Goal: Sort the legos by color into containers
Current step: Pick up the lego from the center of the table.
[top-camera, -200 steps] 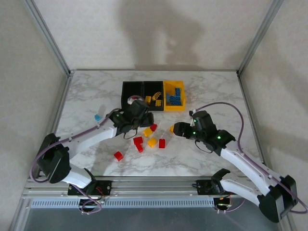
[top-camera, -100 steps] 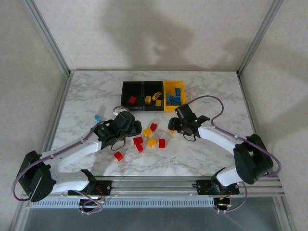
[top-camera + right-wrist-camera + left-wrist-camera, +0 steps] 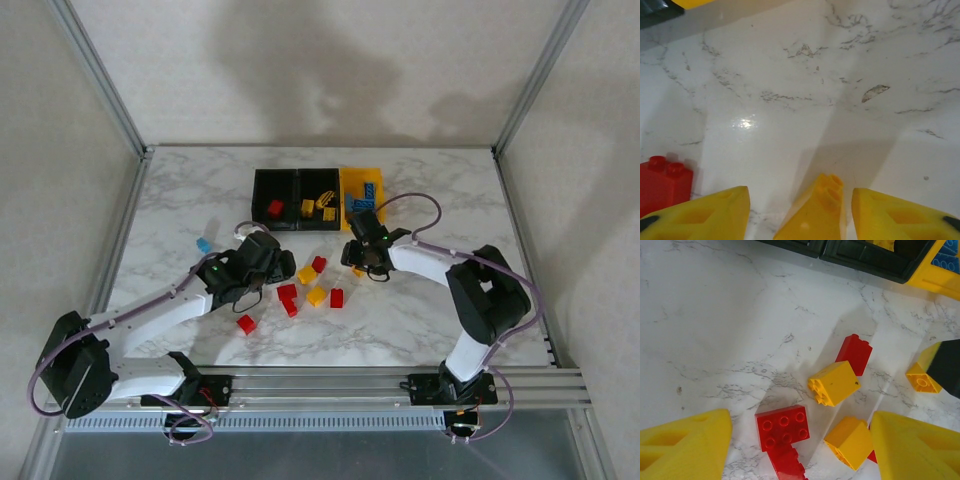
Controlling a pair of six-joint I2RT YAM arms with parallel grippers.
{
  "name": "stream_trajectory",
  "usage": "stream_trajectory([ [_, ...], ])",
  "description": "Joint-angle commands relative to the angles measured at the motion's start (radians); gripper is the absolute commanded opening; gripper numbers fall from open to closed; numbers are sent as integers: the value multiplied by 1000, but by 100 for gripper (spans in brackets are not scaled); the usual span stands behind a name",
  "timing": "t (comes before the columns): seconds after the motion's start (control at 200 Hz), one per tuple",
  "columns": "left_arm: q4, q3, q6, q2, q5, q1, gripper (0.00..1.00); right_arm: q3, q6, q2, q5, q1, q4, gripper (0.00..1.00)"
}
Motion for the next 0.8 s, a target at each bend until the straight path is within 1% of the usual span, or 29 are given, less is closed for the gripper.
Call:
stream_trajectory([
  [0.0,14,-22,-9,9,6,11,73,24,-2,36,3,10,6,50],
  [0.065,11,-20,-6,17,8,13,73,26,-5,41,5,13,4,45],
  [0.2,15,-16,-6,22,10,16,73,41,-21,29,19,18,-13,30],
  [0.27,20,-14,-9,22,8,17,73,61,-34,18,27,20,-33,26],
  [0.426,22,-10,-12,11,7,21,72,142,-65,-17,37,34,-80,25],
  [0.571,29,-12,-20,-16,10,28,73,274,-96,-7,34,39,-111,25],
  [0.791,25,-28,-28,-51,13,34,73,535,-142,177,36,38,-163,25],
])
